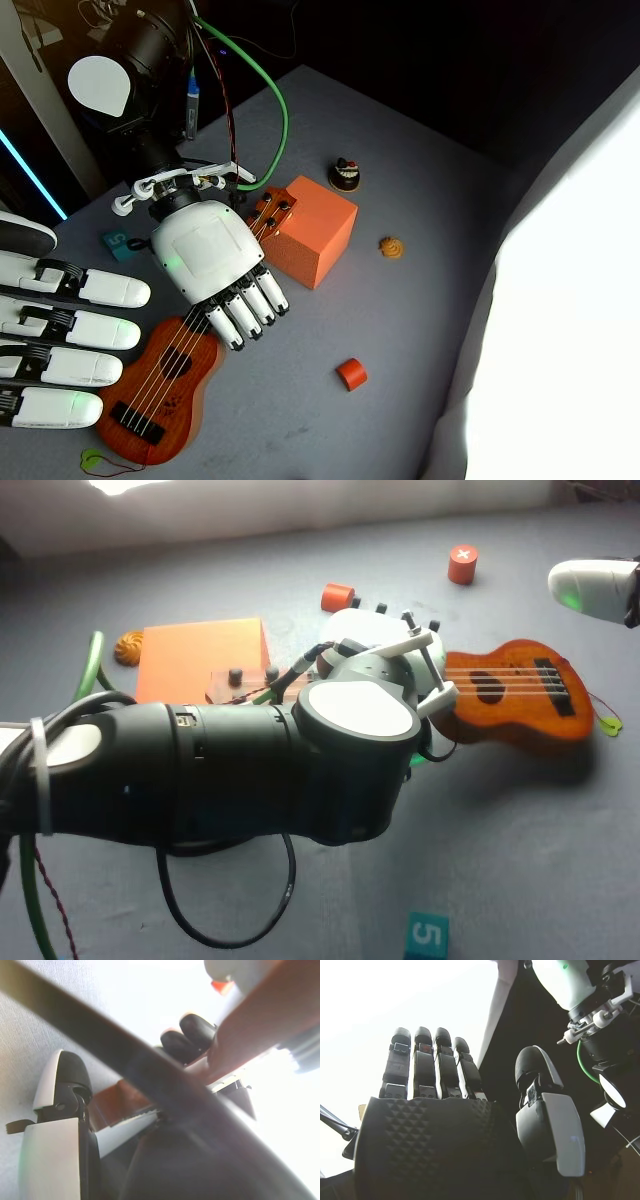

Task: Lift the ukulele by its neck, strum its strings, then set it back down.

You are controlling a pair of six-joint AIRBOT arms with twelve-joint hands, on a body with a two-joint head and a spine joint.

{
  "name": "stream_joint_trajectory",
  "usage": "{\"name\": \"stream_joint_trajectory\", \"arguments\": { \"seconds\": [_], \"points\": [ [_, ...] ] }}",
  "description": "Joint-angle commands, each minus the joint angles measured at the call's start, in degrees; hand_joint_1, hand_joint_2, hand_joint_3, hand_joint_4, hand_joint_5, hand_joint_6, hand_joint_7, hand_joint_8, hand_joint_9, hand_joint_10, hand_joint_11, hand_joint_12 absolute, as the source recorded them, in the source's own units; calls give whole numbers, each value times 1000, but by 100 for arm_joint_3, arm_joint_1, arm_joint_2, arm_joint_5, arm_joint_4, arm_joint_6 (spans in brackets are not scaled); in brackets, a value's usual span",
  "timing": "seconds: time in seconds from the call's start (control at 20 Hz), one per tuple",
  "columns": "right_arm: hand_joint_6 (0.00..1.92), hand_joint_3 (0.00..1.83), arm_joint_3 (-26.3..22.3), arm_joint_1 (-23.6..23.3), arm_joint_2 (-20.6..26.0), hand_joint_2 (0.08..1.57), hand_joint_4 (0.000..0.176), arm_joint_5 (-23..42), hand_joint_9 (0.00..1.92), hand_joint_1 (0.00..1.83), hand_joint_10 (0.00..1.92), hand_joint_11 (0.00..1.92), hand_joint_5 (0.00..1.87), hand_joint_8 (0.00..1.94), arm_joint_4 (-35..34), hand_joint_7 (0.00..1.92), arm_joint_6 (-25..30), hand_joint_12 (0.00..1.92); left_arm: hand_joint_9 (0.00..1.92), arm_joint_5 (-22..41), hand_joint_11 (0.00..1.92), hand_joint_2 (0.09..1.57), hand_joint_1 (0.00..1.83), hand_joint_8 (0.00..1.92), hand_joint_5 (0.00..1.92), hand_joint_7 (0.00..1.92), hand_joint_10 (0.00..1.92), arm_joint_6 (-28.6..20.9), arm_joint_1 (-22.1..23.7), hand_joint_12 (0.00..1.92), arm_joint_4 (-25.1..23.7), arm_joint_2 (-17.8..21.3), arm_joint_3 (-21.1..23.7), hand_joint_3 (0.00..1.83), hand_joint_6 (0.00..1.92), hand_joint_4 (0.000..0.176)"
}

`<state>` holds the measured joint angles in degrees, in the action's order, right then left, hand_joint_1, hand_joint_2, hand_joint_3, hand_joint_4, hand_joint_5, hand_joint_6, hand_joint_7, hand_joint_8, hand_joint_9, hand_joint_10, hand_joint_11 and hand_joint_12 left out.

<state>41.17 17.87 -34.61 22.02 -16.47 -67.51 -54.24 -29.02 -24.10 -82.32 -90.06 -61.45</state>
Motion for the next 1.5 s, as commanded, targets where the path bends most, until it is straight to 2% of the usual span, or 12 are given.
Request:
{"name": "stream_joint_trajectory", "arguments": {
  "seconds": [0.0,0.05,0.1,0.2,0.25,0.3,0.35,0.4,0.7,1.05,1.25,1.45],
  "points": [
    [10,0,38,-63,46,1344,0,722,78,190,11,1,43,5,47,122,31,14,854,-22,871,1018,1052,1921,711,775,1921,3,104,1921,-412,39,34,0,1921,0],
    [10,0,74,-34,46,1344,0,758,78,190,11,1,43,5,49,122,33,14,854,-12,871,1018,1052,1921,711,775,1921,3,135,1921,-356,82,103,0,1921,0],
    [9,3,149,13,47,1353,0,796,97,146,13,0,52,1,257,139,221,101,1319,-4,1353,1048,1132,1921,967,1250,1921,3,176,1921,-285,156,211,93,1212,0],
    [8,4,266,123,49,1355,0,965,97,139,12,0,50,0,736,137,698,106,1438,27,1472,1082,1145,1921,1109,1365,1921,13,245,1921,-165,284,378,76,1348,0],
    [6,3,329,178,55,1355,0,1018,91,147,9,0,46,0,904,135,794,84,1503,42,1523,1142,1256,1921,1221,1433,1921,38,304,1921,-55,380,500,23,1870,0],
    [2,5,368,202,58,1363,0,1008,79,127,3,0,39,0,977,125,794,44,1513,64,1536,1160,1325,1921,1256,1431,1921,69,349,1921,22,456,591,6,1911,15],
    [2,2,380,206,61,1360,0,992,78,138,3,0,39,1,997,114,795,25,1515,71,1539,1177,1357,1921,1253,1425,1921,78,370,1921,47,491,634,1,1919,89],
    [5,0,412,211,79,1352,0,922,92,155,6,0,52,0,1127,126,863,117,1490,76,1514,1186,1425,1921,1248,1387,1921,84,421,1921,87,570,728,2,1921,110],
    [0,3,713,302,252,1360,0,930,64,147,1,0,29,0,3671,98,3539,31,1441,146,1479,1196,1474,1921,1246,1337,1921,527,702,1921,648,961,1091,4,1921,126],
    [15,0,831,294,278,1358,0,1028,79,150,8,18,50,7,3939,114,3867,14,1453,157,1504,1193,1486,1921,1254,1377,1921,754,918,1921,823,1095,1081,1,1921,131],
    [18,0,844,292,304,1349,0,1657,93,186,7,0,76,8,4806,133,4637,134,1459,-79,1513,1200,1480,1921,1254,1379,1921,1270,969,1921,1210,1114,1117,4,1921,142],
    [12,0,853,314,330,1345,0,1840,104,186,9,0,72,1,6321,130,5407,147,1442,-627,1492,1194,1482,1921,1246,1360,1921,1930,1050,1921,1624,1086,1210,0,1921,154]
  ]
}}
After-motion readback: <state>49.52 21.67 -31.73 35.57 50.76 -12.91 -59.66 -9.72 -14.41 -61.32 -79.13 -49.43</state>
